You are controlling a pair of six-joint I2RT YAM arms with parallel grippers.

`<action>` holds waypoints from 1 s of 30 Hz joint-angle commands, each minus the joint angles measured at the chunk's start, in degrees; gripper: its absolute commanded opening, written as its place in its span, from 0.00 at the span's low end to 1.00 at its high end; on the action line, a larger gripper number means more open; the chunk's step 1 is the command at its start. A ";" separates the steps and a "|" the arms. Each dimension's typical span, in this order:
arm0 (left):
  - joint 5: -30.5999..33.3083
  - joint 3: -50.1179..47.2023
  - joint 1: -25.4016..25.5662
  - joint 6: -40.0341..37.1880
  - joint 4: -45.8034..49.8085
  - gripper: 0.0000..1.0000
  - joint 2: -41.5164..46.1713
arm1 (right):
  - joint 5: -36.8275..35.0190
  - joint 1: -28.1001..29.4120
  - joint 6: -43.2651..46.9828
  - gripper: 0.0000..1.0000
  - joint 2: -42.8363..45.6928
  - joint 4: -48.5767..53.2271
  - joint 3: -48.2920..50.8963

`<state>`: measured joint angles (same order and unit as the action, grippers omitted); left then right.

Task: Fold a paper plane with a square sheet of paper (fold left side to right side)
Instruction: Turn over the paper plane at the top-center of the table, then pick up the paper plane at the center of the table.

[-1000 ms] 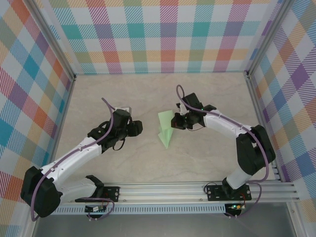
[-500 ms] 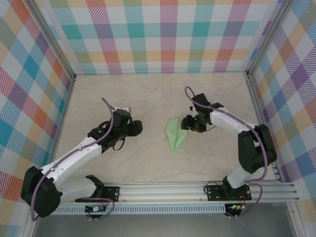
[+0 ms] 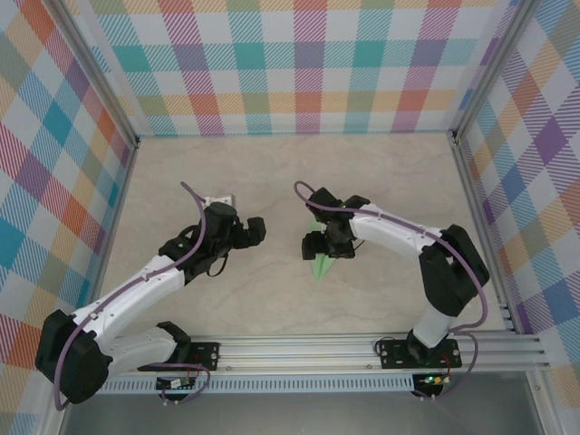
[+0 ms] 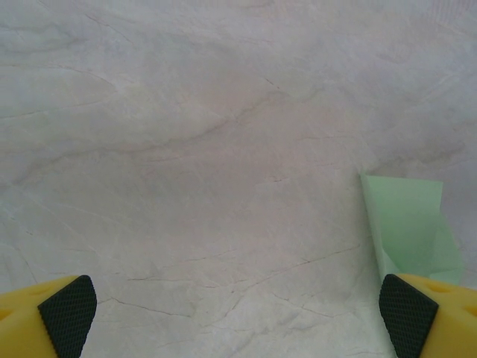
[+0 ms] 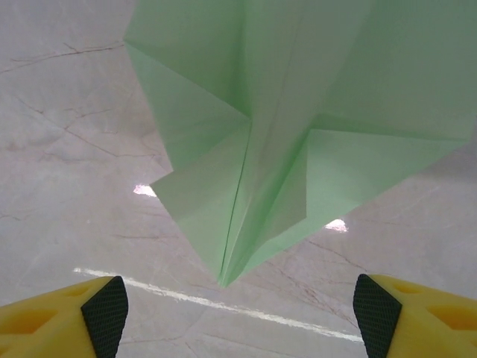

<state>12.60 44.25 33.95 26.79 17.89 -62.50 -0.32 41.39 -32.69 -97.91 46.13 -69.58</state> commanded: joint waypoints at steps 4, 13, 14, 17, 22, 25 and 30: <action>1.54 -1.84 -0.73 0.17 -0.31 1.00 2.22 | -2.27 1.06 -0.08 0.82 -5.17 1.73 -5.55; 1.93 -1.99 -0.77 -0.19 0.71 1.00 2.58 | -3.91 1.15 0.53 0.72 -10.02 2.88 -8.49; 1.90 -1.98 -0.74 -0.23 0.77 1.00 2.66 | -4.27 1.15 0.46 0.70 -10.13 3.06 -8.57; 1.92 -1.97 -0.76 -0.17 0.81 1.00 2.63 | -5.28 1.15 0.57 0.63 -10.22 3.86 -8.39; 1.88 -1.98 -0.77 -0.20 0.91 1.00 2.57 | -6.18 1.20 0.34 0.49 -9.33 4.06 -7.43; 1.89 -1.97 -0.73 -0.20 0.89 1.00 2.56 | -6.41 1.11 0.32 0.42 -9.15 3.84 -6.89; 2.08 -1.64 -0.73 -0.16 1.40 1.00 2.68 | -5.75 1.11 -0.34 0.37 -9.45 3.05 -6.04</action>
<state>13.19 42.76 33.95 26.76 18.09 -60.88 -5.80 42.13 -32.38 -107.92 48.29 -76.60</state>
